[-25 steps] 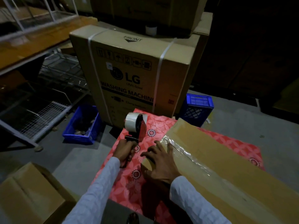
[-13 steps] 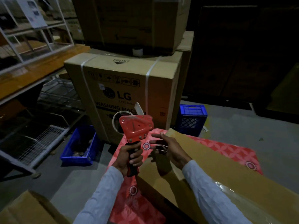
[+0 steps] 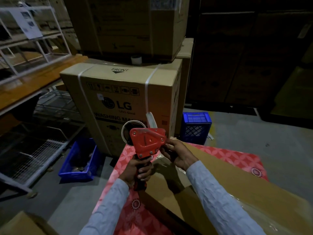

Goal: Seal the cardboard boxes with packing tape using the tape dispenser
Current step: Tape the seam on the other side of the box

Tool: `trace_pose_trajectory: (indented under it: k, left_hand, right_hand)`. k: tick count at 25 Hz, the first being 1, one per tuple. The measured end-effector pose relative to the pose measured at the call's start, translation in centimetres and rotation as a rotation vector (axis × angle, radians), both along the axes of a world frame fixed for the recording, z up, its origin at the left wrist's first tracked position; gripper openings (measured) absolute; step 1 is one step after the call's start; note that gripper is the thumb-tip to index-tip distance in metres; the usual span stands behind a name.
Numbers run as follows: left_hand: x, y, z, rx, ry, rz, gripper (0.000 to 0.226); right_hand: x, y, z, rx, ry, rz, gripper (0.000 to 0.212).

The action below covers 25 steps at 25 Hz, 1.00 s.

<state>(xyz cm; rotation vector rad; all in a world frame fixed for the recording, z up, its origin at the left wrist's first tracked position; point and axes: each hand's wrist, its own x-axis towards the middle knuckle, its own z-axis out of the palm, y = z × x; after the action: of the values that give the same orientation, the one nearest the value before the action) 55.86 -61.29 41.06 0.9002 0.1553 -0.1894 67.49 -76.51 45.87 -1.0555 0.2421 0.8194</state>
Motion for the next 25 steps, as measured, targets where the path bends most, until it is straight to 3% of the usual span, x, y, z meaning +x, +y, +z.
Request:
trace_pose_trajectory:
  k: [7, 11, 13, 17, 25]
  left_hand:
    - [0.5, 0.0, -0.2, 0.073, 0.006, 0.052, 0.042]
    - [0.8, 0.0, -0.2, 0.184, 0.053, 0.075, 0.031]
    - [0.9, 0.0, -0.3, 0.216, 0.05, 0.075, 0.011]
    - [1.0, 0.1, -0.4, 0.24, 0.047, 0.098, 0.013]
    - [0.8, 0.6, 0.2, 0.368, 0.122, 0.19, 0.018]
  right_hand:
    - [0.5, -1.2, -1.4, -0.089, -0.018, 0.005, 0.023]
    - [1.2, -1.6, -1.6, -0.125, 0.0, -0.009, 0.043]
    - [1.6, -1.6, -1.8, -0.138, -0.014, 0.03, 0.045]
    - [2.2, -1.6, -2.4, -0.3, -0.159, 0.107, 0.016]
    - [5.2, -0.1, -2.3, -0.529, -0.56, 0.105, 0.019]
